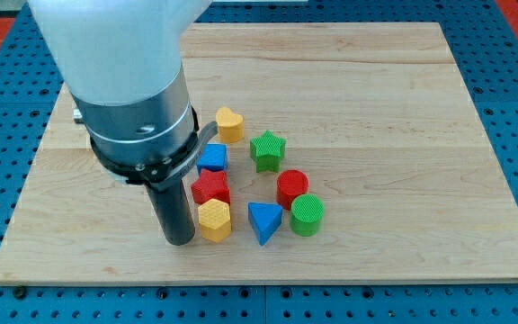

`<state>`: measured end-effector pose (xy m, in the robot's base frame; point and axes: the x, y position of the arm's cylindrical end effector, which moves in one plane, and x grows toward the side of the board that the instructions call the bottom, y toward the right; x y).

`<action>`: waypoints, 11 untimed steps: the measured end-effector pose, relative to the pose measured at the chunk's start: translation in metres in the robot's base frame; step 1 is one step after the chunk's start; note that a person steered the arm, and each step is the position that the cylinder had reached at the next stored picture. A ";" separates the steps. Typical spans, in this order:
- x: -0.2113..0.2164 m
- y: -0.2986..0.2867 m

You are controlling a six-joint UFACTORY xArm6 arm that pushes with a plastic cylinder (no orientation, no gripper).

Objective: Point your arm at the yellow heart

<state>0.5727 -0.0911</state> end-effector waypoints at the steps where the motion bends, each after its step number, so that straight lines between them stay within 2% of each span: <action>1: 0.000 0.011; 2: 0.001 0.031; 3: 0.002 0.026; 4: 0.023 0.025; 5: 0.046 0.046; 6: 0.045 0.059; 7: 0.046 0.109; 8: 0.020 0.177; 9: -0.046 0.220; 10: -0.141 0.201; 11: -0.231 0.129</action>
